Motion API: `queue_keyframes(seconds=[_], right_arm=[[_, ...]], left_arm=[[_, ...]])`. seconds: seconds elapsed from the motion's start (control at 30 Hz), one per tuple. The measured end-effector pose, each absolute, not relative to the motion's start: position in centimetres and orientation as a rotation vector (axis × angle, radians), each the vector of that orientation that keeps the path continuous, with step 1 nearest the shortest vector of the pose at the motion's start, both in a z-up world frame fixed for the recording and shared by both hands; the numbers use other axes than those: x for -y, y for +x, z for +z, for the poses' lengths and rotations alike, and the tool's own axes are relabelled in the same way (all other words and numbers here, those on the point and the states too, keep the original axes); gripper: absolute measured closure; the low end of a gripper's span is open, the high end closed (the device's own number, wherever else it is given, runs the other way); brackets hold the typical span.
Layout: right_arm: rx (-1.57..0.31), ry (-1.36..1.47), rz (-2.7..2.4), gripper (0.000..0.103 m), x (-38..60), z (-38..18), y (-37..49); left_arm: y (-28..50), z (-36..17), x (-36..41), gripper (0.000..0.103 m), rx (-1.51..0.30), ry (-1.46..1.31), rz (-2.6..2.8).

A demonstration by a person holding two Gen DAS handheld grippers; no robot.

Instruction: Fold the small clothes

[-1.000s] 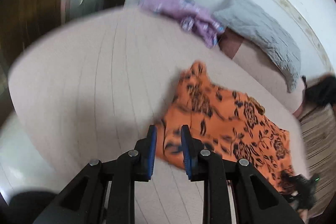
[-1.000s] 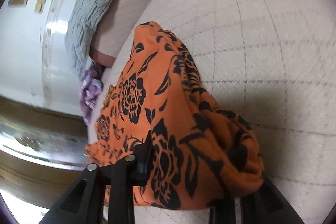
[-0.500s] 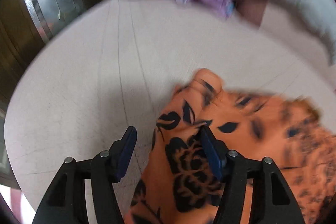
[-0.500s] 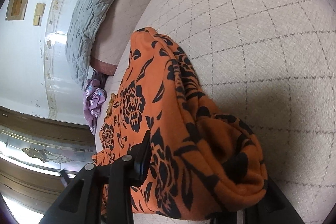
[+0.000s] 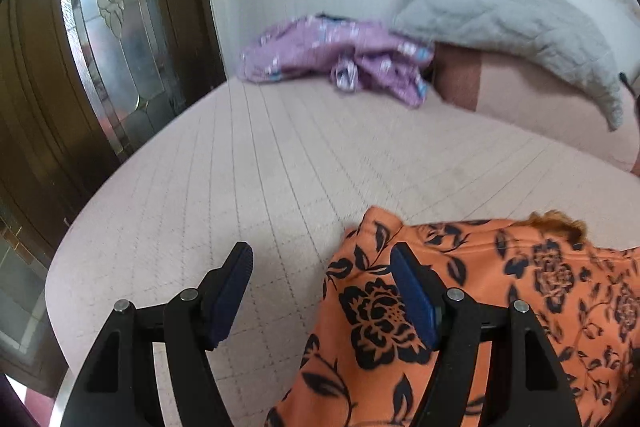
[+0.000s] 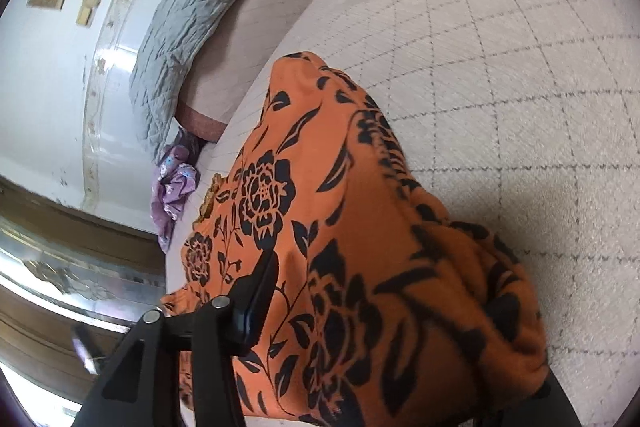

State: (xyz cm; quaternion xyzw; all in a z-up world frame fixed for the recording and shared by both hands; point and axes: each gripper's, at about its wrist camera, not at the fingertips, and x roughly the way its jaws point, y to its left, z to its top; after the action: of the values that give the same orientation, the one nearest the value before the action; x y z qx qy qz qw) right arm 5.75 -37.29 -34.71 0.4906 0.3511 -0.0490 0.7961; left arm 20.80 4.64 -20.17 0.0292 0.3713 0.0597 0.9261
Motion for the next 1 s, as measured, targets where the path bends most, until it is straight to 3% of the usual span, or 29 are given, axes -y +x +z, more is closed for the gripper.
queue_keyframes(seconds=[0.53,1.0], right_arm=[[-0.74,1.058,-0.141,0.049,36.9,-34.5,4.6],[-0.726,0.989,-0.206,0.045,35.7,-33.9,5.3]], left_arm=[[17.8,-17.5,-5.2,0.03,-0.679,0.043,0.099],[18.9,-21.0,-5.9,0.03,-0.763,0.073,0.063]])
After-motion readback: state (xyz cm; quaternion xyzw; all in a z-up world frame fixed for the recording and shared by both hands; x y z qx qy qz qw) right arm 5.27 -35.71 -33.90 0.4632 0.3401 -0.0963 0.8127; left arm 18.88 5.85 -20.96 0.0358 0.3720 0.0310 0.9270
